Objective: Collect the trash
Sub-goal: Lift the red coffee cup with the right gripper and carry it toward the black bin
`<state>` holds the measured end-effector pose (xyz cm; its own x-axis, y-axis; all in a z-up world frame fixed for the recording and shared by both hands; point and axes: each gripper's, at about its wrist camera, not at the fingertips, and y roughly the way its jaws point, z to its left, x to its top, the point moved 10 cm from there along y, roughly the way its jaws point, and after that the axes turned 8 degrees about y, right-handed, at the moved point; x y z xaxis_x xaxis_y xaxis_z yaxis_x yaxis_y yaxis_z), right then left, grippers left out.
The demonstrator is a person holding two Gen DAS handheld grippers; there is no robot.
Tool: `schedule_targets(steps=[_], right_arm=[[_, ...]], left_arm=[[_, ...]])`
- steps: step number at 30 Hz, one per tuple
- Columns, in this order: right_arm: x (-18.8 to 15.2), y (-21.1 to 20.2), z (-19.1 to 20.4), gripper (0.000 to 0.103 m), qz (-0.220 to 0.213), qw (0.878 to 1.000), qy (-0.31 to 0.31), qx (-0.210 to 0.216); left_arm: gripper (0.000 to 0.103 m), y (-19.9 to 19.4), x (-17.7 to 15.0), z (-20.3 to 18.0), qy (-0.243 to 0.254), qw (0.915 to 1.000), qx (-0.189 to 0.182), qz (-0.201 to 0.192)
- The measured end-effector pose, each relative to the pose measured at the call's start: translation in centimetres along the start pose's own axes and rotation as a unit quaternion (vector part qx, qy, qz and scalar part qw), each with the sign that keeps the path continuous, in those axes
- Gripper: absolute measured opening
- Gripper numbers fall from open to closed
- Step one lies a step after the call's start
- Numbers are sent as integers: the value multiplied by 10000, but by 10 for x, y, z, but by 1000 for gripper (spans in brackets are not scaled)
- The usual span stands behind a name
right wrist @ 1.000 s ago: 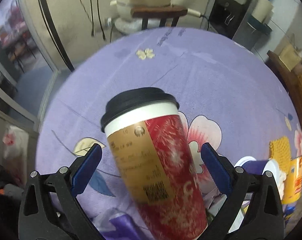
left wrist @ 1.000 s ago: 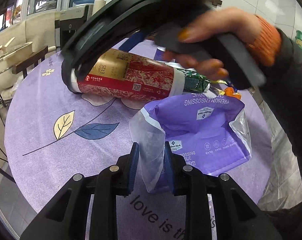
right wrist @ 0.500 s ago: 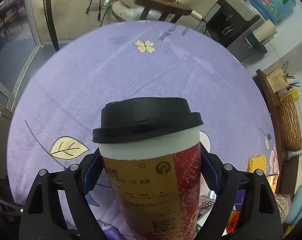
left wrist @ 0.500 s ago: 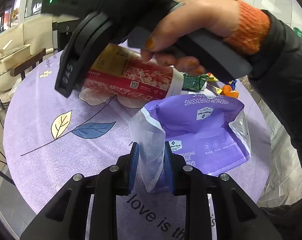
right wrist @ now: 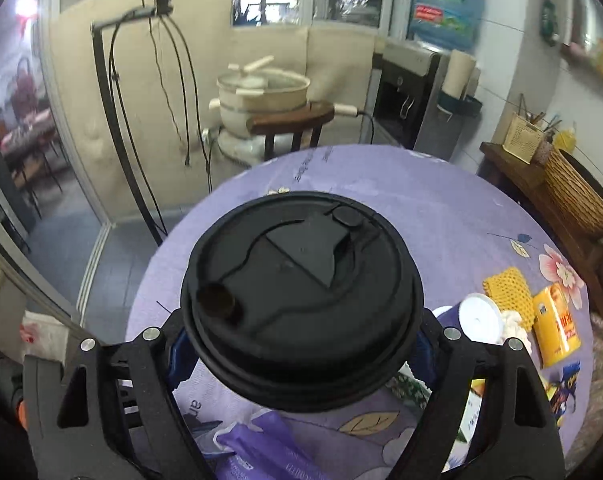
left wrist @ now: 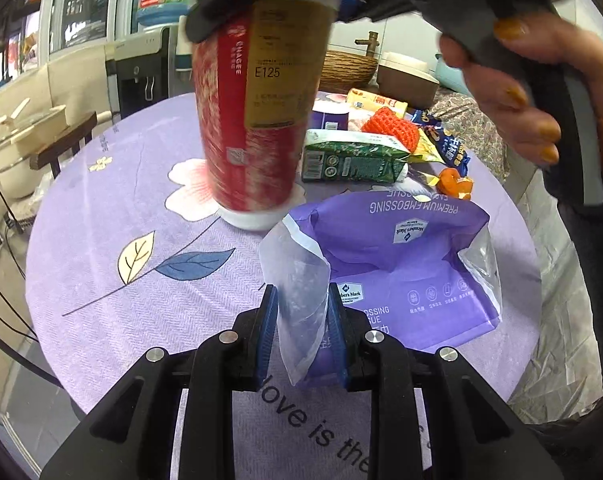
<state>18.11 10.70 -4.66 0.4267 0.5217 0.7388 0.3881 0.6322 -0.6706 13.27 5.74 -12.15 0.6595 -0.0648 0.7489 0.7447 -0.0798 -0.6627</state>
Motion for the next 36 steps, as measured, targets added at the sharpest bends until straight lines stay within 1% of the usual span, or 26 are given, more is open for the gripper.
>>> schedule_targets(steps=[1, 2, 6, 10, 12, 16, 18, 22, 26, 28, 29, 30, 31, 34, 36], right_arm=[[0, -6, -4, 81, -99, 9999, 97, 11], [0, -14, -10, 81, -249, 9994, 249, 40], [-1, -37, -27, 81, -580, 9962, 647, 101], [-6, -63, -47, 81, -850, 9921, 921, 39], [-11, -82, -60, 81, -1004, 9897, 1021, -32], [-26, -128, -91, 81, -1368, 9819, 1271, -325], [-36, -152, -107, 81, -1532, 9769, 1409, -487], [-64, -197, -142, 81, -1762, 9638, 1717, -1024], [-105, -239, -189, 81, -1875, 9433, 2144, -1702], [-128, -257, -214, 81, -1902, 9290, 2442, -2030], [-138, -263, -224, 81, -1901, 9228, 2565, -2157], [-148, -270, -235, 81, -1890, 9151, 2699, -2323], [-164, -279, -250, 81, -1875, 9034, 2870, -2575], [-196, -300, -276, 81, -1834, 8737, 3160, -3213], [-222, -315, -297, 81, -1752, 8494, 3366, -3669]], left_arm=[[22, -4, 1, -1, 49, 10000, 9, -24], [22, -6, 3, -1, 90, 9999, 21, -42], [21, -21, 14, -9, 294, 9993, 116, -204], [20, -30, 27, -19, 452, 9984, 111, -328], [19, -33, 34, -25, 559, 9977, 61, -371], [19, -37, 51, -39, 774, 9959, -68, -467], [19, -40, 62, -49, 899, 9943, -211, -540], [19, -38, 91, -73, 1125, 9896, -527, -720], [19, -26, 117, -108, 1442, 9821, -806, -903], [19, -15, 128, -135, 1618, 9767, -1052, -934], [19, -5, 133, -152, 1710, 9736, -1212, -909], [19, 1, 135, -162, 1765, 9718, -1295, -880], [19, 10, 139, -177, 1845, 9694, -1387, -841], [19, 33, 144, -216, 2102, 9625, -1563, -704], [19, 50, 146, -245, 2328, 9562, -1664, -613]])
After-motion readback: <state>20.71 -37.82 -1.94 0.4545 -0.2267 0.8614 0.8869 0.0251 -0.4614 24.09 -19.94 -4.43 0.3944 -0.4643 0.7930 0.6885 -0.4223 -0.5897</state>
